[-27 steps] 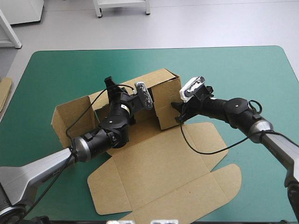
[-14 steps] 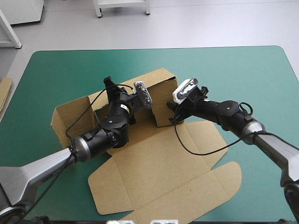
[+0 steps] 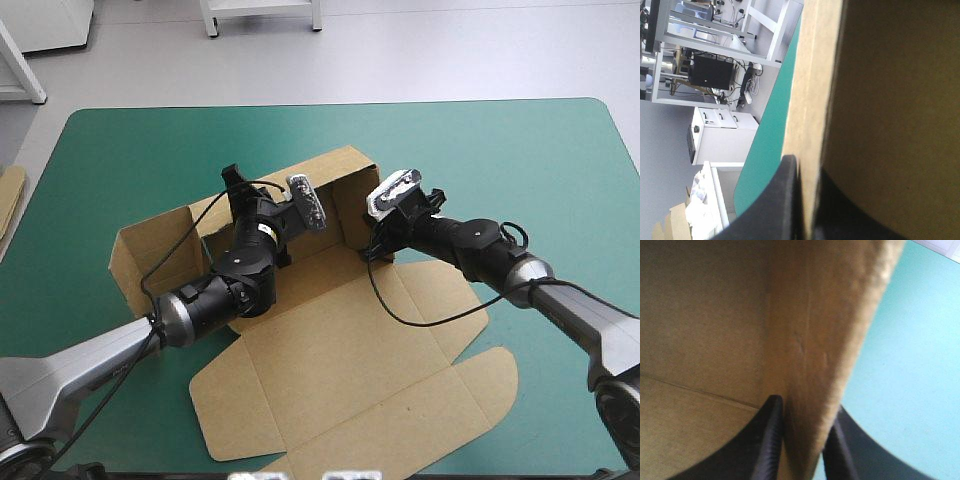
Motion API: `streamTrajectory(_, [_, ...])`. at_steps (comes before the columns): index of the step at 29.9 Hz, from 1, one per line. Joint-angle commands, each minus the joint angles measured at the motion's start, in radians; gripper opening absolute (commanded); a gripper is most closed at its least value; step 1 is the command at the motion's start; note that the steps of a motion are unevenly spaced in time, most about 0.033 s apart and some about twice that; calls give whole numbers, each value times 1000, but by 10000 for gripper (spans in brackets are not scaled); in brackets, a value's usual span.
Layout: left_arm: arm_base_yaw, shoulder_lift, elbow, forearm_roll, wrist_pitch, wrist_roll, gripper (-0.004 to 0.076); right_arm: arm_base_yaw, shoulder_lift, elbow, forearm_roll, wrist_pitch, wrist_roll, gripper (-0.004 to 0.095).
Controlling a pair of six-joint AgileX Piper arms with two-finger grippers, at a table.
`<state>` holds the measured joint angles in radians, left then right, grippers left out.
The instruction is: Fold the box
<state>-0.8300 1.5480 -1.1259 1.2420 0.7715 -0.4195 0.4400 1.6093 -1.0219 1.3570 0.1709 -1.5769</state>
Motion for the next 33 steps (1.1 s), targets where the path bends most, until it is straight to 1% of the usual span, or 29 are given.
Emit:
streamTrajectory(1, [-1,-33,-25,-17,-6,-42,-8,9,-31,-31,13,18,-11,-20])
streamTrajectory(3, [-1,-33,-25,-17,-6,-42,-8,16,-31,-31,16,16,-6,0])
streamTrajectory(9, [-1,-33,-25,-34,-6,-40,-8,23,-31,-31,16,13,11,0])
streamTrajectory(17, [-1,-35,-30,-200,-8,93,-1,23,-31,-31,12,17,43,0])
streamTrajectory(19, [-1,-35,-38,-252,-6,128,36,23,-31,-31,12,17,46,0])
streamTrajectory(20, [-1,-40,-42,-275,-6,146,69,23,-31,-31,12,17,46,0])
streamTrajectory(22, [-3,-45,-54,-302,-8,160,150,23,-31,-31,12,14,56,0])
streamTrajectory(23, [-3,-50,-59,-316,-6,178,214,23,-31,-31,12,14,60,0])
streamTrajectory(26, [-3,-60,-72,-325,1,181,341,23,-31,-31,12,12,69,0])
streamTrajectory(29, [-18,-64,-72,-323,25,181,388,23,-31,-31,12,5,71,0])
streamTrajectory(33, [-39,-64,-72,-327,50,181,389,23,-31,-31,12,-8,84,0])
